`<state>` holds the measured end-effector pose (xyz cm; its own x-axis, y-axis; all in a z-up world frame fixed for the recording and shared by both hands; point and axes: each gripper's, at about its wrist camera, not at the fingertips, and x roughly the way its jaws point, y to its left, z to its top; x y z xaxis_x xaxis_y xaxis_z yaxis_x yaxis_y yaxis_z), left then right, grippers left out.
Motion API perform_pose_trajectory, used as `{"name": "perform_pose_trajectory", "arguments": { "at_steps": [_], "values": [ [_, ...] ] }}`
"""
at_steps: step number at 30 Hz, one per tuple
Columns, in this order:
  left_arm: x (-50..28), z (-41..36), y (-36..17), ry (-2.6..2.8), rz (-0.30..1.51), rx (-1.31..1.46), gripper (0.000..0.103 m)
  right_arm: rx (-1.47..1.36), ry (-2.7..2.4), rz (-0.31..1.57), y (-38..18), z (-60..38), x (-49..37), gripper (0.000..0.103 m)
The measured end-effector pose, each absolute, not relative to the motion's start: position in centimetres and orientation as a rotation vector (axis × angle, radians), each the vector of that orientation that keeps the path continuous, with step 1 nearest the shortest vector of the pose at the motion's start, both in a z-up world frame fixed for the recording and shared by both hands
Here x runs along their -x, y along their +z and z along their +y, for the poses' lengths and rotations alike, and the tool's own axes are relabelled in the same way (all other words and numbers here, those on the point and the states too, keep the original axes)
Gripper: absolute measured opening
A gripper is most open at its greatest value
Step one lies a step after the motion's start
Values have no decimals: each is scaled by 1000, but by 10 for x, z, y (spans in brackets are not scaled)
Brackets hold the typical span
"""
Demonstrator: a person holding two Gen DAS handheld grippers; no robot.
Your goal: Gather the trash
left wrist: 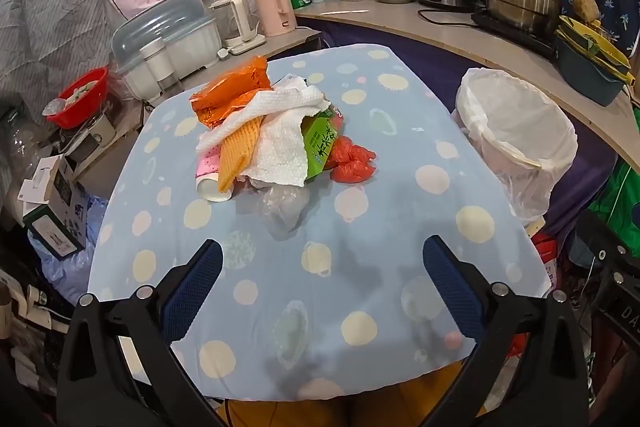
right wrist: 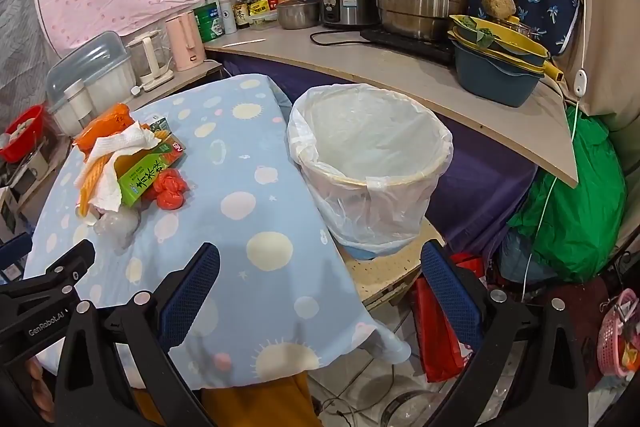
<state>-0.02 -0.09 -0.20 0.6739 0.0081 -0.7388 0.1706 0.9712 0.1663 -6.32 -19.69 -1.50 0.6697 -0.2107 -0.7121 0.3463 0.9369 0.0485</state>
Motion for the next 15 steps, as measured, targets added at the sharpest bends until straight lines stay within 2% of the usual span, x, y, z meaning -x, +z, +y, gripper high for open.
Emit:
{"name": "perform_pose_trajectory", "arguments": {
  "at_steps": [15],
  "values": [
    [4, 0, -2, -98, 832, -224, 96, -185, -314, 774, -16, -198, 66, 96]
  ]
}}
